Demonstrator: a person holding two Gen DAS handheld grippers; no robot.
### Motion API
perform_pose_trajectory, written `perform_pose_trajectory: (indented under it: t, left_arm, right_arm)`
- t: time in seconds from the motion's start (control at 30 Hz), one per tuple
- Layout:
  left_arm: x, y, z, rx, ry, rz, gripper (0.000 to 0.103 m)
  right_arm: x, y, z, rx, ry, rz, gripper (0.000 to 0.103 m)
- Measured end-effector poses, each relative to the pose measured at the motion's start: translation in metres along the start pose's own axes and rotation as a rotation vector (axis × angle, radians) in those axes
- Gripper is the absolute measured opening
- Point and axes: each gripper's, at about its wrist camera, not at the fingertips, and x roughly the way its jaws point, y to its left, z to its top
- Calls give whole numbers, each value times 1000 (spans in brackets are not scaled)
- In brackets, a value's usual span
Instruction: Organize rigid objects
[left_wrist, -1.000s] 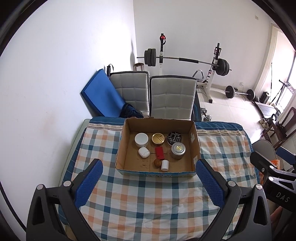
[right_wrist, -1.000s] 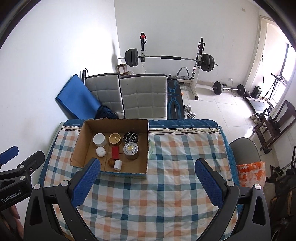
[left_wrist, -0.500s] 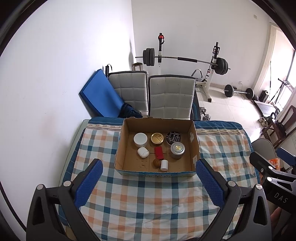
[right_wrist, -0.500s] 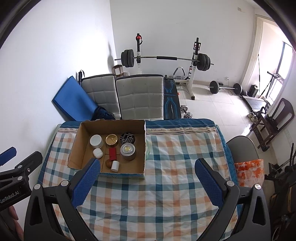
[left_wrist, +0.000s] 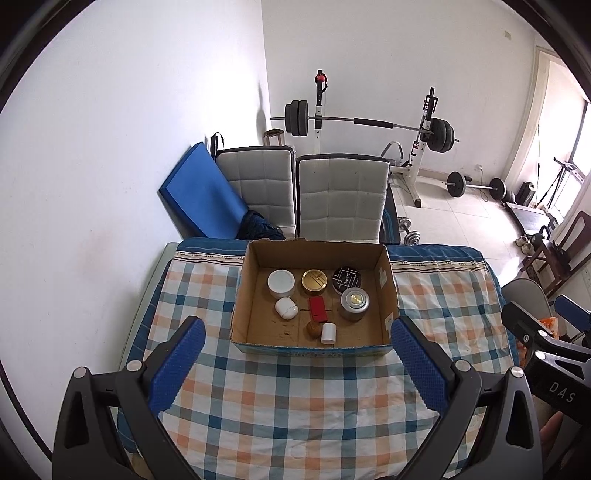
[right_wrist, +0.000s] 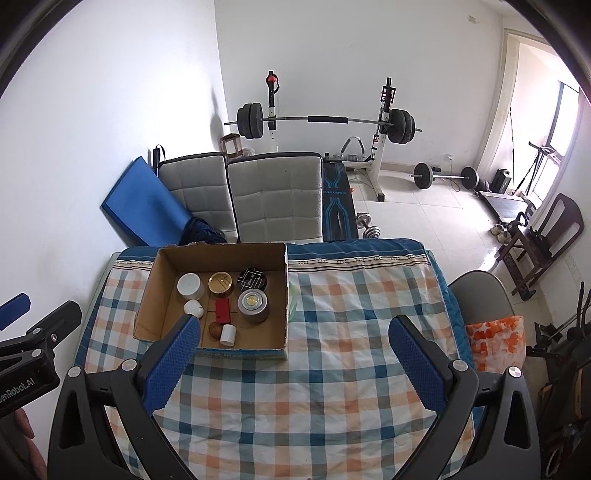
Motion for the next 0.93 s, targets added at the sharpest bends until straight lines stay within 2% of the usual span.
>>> perform_pose_trajectory:
  t: [0.93]
  left_arm:
    - [1,1,-1,9,3,0,103]
  right_arm:
    - [-2,-7,3,6,0,-3,103]
